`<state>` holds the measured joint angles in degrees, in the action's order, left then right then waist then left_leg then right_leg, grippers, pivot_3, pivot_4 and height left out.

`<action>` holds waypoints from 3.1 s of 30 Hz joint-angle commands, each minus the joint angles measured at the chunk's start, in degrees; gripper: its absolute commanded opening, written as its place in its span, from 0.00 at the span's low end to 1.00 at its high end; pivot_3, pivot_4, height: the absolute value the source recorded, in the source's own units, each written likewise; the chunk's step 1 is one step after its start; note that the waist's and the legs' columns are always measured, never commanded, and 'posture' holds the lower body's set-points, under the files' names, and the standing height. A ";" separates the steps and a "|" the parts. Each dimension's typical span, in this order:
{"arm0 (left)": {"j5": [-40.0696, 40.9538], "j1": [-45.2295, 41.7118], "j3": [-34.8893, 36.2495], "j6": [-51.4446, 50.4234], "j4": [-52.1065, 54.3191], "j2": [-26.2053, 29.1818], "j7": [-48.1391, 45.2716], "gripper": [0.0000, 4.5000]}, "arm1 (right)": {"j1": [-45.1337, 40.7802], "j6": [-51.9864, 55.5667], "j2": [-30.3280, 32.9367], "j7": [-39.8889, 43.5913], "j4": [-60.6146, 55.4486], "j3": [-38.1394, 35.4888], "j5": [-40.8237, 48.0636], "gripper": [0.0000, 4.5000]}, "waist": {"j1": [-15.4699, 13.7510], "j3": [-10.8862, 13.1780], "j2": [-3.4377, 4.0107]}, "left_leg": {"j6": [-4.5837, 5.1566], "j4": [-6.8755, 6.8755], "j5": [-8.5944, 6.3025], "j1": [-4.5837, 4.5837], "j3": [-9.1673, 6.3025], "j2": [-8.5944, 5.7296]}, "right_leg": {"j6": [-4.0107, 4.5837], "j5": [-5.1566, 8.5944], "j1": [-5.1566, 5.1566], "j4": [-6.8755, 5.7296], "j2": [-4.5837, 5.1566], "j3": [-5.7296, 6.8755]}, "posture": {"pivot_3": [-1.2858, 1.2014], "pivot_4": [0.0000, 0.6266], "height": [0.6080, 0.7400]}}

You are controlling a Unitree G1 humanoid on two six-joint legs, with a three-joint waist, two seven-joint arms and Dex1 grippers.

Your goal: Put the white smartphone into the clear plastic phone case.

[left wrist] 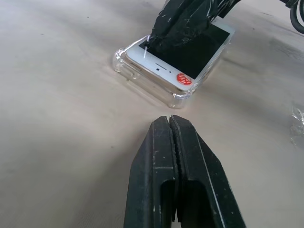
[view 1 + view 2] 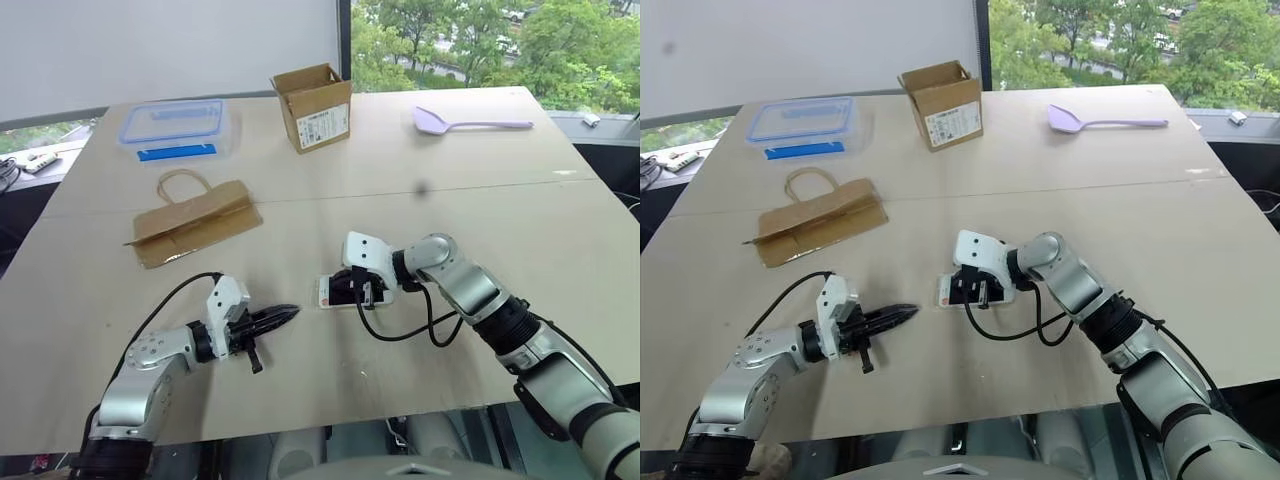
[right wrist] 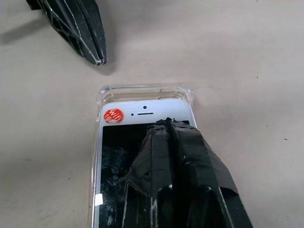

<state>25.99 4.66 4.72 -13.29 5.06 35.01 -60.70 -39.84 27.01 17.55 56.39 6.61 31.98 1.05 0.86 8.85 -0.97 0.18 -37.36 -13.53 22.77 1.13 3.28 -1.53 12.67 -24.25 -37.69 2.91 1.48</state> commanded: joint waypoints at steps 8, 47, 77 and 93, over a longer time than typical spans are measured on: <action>0.26 -6.25 -1.44 -4.27 0.76 -1.88 4.28 0.00 | 4.77 8.95 5.75 -2.31 -20.89 -13.92 8.17 0.02 | -0.25 0.16 -0.05 | 0.00 0.00 0.00 0.17 0.00 -0.01 | 0.00 -0.02 -0.05 0.08 0.02 0.02 | 0.52 0.24 1.00; -4.15 -13.54 -7.19 -5.67 -4.01 1.28 -3.57 0.00 | 14.59 9.15 20.83 -2.98 -26.90 -7.62 2.03 0.02 | -0.30 0.37 -0.29 | 0.00 0.09 0.00 0.52 0.02 -0.02 | -0.03 0.01 -0.36 0.29 0.02 0.02 | 0.52 0.24 1.00; -1.93 -7.38 -2.82 -8.25 0.93 3.50 -5.36 0.00 | 7.84 0.35 13.89 7.19 -15.59 -2.82 -5.22 0.02 | 1.29 0.26 -0.44 | 0.00 0.20 0.00 -0.12 -0.01 0.02 | 0.04 0.05 -0.03 0.08 -0.06 -0.09 | 0.52 0.24 1.00; -0.46 -6.40 -4.09 -9.62 2.78 4.95 -7.54 0.00 | 10.26 5.00 18.59 7.05 -22.95 -4.96 -2.30 0.02 | -0.13 0.53 -0.45 | 0.00 0.23 -0.01 0.28 0.04 0.01 | 0.05 0.06 -0.38 0.15 -0.05 -0.11 | 0.52 0.24 1.00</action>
<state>24.96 -1.72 1.29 -23.38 6.08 39.91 -67.91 -29.18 32.25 36.11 63.22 -14.66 27.66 -1.85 0.73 9.38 -1.42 0.17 -37.12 -13.54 23.05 1.17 3.29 -1.48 12.73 -24.62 -37.54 2.86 1.37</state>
